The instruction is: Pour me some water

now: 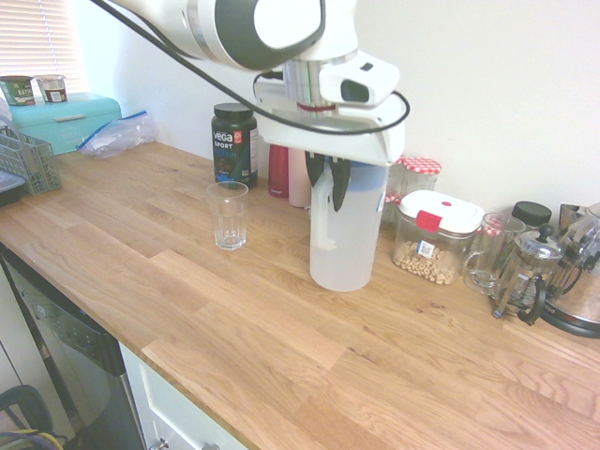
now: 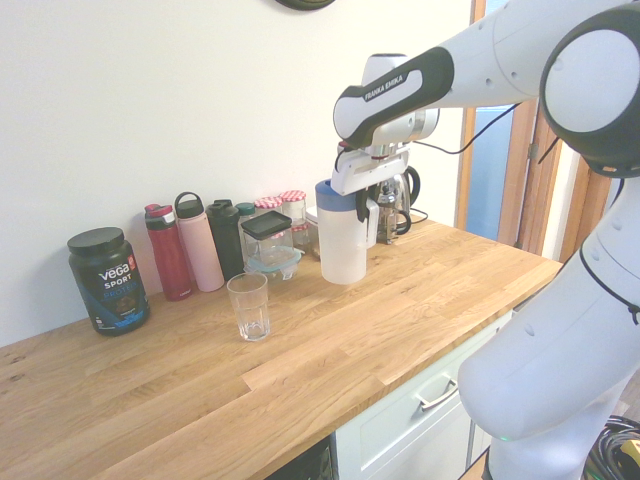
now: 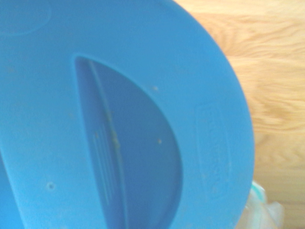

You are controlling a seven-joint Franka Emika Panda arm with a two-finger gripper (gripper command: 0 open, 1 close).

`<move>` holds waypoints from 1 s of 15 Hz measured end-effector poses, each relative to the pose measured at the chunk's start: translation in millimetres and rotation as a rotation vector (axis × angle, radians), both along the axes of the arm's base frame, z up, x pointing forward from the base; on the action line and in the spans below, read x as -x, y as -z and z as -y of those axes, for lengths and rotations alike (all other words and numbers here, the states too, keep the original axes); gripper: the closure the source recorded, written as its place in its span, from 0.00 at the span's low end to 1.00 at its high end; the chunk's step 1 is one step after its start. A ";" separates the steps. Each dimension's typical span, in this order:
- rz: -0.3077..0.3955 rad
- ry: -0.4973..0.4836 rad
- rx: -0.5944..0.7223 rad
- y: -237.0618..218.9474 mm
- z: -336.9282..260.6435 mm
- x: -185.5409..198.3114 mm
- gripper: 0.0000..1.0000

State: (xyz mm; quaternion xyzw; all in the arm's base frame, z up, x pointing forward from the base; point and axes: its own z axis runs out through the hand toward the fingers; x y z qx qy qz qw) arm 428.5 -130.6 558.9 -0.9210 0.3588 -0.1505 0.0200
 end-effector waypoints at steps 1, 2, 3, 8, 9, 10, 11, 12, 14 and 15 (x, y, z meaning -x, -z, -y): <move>-0.003 -0.045 0.014 -11.3 -9.6 2.3 1.00; -0.008 -0.100 0.033 -20.3 -20.7 3.0 1.00; -0.021 -0.155 0.053 -26.5 -32.9 2.9 1.00; -0.159 -0.416 0.175 -26.6 -99.3 2.9 1.00; -0.186 -0.461 0.208 -23.2 -109.2 1.7 1.00; -0.217 -0.503 0.244 -19.1 -120.7 0.0 1.00; -0.249 -0.539 0.283 -15.6 -132.9 -2.2 1.00; -0.282 -0.575 0.326 -14.6 -145.4 -4.5 1.00; -0.337 -0.641 0.417 -16.2 -171.7 -8.7 1.00; -0.358 -0.669 0.460 -17.3 -183.5 -10.2 1.00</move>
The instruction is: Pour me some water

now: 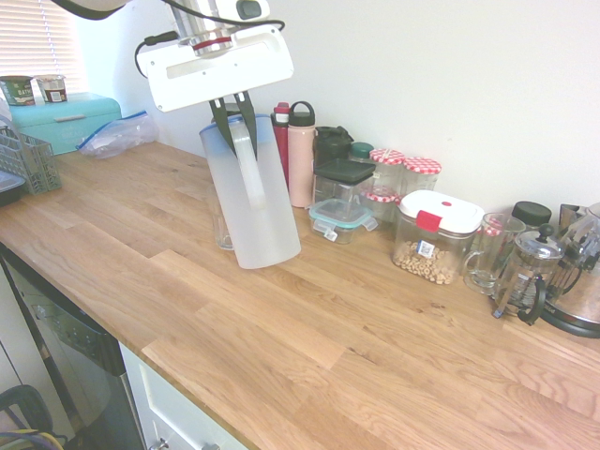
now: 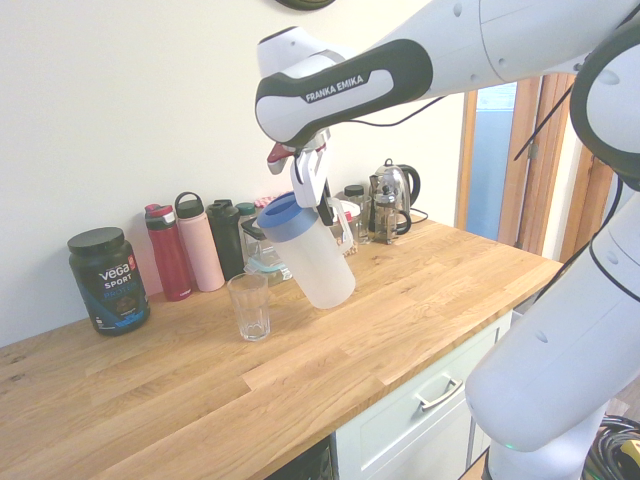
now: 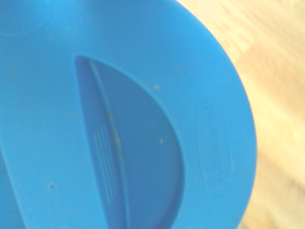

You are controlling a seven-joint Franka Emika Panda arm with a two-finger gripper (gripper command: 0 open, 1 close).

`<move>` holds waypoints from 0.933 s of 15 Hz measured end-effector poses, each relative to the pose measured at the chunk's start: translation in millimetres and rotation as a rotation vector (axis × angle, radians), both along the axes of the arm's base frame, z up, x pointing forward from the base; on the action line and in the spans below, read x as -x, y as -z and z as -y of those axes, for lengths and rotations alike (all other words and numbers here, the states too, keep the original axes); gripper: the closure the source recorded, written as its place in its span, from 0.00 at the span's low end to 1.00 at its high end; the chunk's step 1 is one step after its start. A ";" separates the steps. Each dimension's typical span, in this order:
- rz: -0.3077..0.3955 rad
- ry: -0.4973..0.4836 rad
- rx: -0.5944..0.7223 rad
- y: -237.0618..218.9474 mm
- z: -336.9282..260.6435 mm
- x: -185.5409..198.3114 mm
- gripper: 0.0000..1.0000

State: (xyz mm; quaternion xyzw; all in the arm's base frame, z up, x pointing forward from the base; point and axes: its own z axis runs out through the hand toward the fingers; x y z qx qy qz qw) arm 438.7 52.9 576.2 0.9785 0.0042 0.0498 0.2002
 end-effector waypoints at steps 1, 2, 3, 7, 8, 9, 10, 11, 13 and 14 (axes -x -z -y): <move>-0.010 -0.028 0.036 -0.5 -11.6 -1.2 1.00; -0.021 -0.050 0.072 0.3 -20.7 -2.3 1.00; -0.034 -0.067 0.109 1.8 -27.2 -3.6 1.00; -0.111 -0.116 0.223 16.8 -52.0 -7.4 1.00; -0.130 -0.128 0.247 23.3 -57.3 -7.9 1.00; -0.146 -0.137 0.266 29.6 -61.4 -8.7 1.00; -0.159 -0.143 0.284 34.8 -64.5 -9.6 1.00; -0.168 -0.147 0.302 39.2 -65.9 -10.8 1.00; -0.179 -0.148 0.331 45.1 -67.0 -11.9 1.00; -0.187 -0.146 0.347 46.8 -65.6 -12.4 1.00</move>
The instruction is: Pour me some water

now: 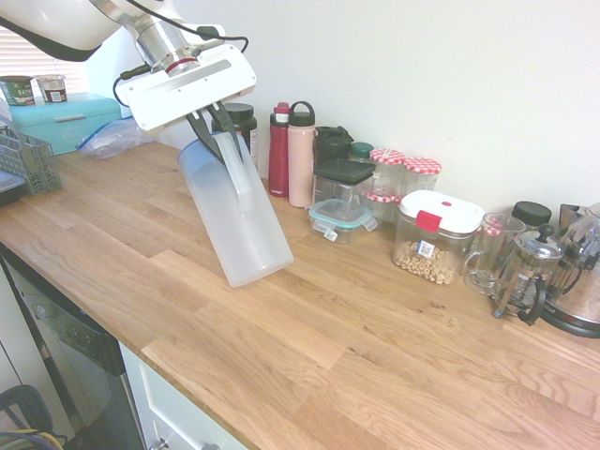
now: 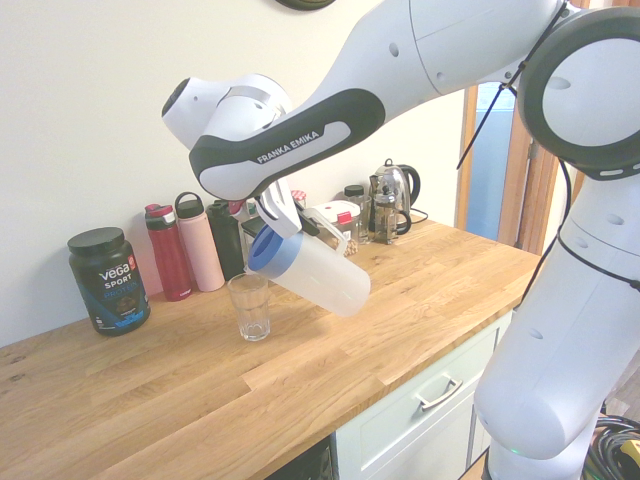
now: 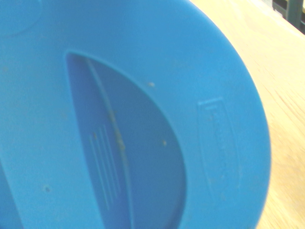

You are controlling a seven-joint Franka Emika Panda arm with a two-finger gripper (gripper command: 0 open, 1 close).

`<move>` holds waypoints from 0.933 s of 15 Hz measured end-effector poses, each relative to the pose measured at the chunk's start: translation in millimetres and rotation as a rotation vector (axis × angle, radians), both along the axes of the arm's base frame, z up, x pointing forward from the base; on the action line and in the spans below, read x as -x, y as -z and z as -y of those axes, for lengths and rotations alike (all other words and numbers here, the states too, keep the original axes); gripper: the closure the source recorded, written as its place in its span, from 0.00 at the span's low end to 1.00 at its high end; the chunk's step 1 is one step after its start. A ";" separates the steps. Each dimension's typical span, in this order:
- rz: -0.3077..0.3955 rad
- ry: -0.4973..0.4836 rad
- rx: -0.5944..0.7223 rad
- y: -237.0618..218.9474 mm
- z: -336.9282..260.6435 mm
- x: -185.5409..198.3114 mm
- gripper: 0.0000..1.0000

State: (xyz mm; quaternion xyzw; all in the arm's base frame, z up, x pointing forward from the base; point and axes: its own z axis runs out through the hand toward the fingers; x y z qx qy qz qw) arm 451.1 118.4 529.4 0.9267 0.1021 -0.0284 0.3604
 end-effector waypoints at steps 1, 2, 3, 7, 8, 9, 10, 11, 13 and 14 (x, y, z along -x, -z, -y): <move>-0.006 0.000 0.018 2.1 1.2 -0.9 1.00; -0.011 -0.001 0.035 4.8 2.1 -2.4 1.00; -0.015 0.001 0.049 8.1 2.8 -4.1 1.00; -0.014 0.008 0.090 22.8 2.5 -12.1 1.00; -0.011 0.009 0.099 25.2 2.0 -14.0 1.00; -0.007 0.010 0.106 27.0 1.0 -15.7 1.00; -0.003 0.009 0.109 27.9 -0.9 -17.1 1.00; 0.002 0.008 0.110 28.0 -2.9 -18.6 1.00; 0.009 0.006 0.114 27.1 -4.7 -20.1 1.00; 0.012 0.007 0.115 26.9 -4.7 -20.3 1.00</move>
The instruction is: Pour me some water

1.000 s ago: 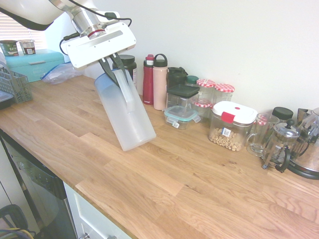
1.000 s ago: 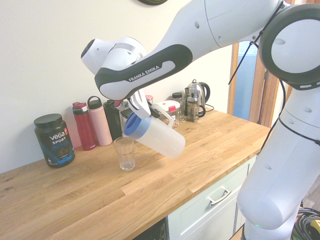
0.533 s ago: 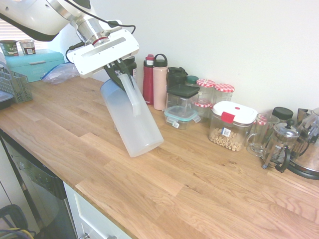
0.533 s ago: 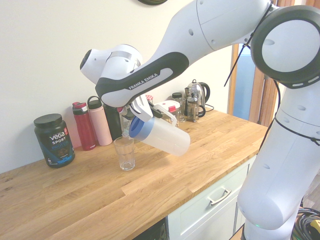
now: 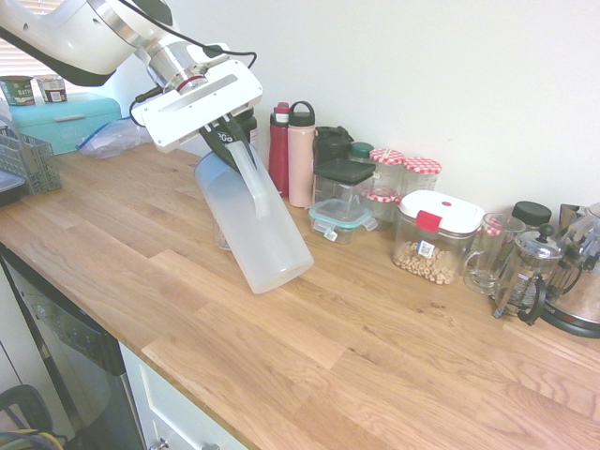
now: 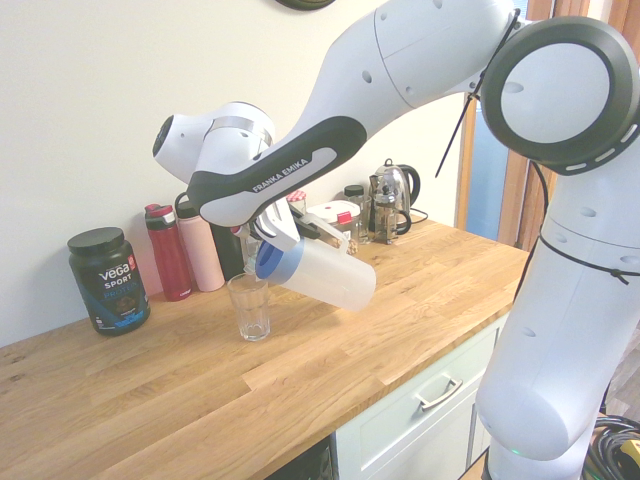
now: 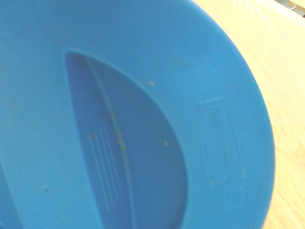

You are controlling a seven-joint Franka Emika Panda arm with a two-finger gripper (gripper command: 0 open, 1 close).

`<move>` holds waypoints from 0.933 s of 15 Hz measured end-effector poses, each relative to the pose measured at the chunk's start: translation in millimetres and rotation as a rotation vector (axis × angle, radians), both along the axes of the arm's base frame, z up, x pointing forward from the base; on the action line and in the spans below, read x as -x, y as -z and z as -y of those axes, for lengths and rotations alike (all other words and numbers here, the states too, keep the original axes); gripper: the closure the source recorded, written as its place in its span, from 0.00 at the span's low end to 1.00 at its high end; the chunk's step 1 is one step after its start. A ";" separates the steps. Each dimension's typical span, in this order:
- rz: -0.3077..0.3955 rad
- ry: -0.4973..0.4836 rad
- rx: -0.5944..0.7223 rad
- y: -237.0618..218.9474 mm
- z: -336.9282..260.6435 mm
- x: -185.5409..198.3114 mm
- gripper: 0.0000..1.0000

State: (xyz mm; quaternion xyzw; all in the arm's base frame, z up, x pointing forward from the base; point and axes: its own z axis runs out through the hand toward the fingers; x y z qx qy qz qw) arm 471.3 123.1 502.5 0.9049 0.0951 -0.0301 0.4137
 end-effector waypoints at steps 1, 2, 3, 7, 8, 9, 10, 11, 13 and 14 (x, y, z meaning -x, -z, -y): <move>0.002 0.003 0.000 0.4 0.3 -0.3 1.00; 0.005 0.006 0.000 1.0 0.8 -0.8 1.00; 0.009 0.009 -0.003 1.4 1.1 -1.3 1.00; 0.060 0.076 -0.143 -24.8 13.4 -6.6 1.00; 0.077 0.104 -0.195 -39.8 28.4 -4.4 1.00; 0.104 0.135 -0.243 -57.7 50.5 0.2 1.00; 0.136 0.172 -0.290 -76.8 77.9 7.3 1.00; 0.170 0.218 -0.339 -93.4 106.3 16.1 1.00; 0.233 0.304 -0.434 -108.1 149.4 29.1 1.00; 0.260 0.345 -0.475 -105.2 165.1 32.5 1.00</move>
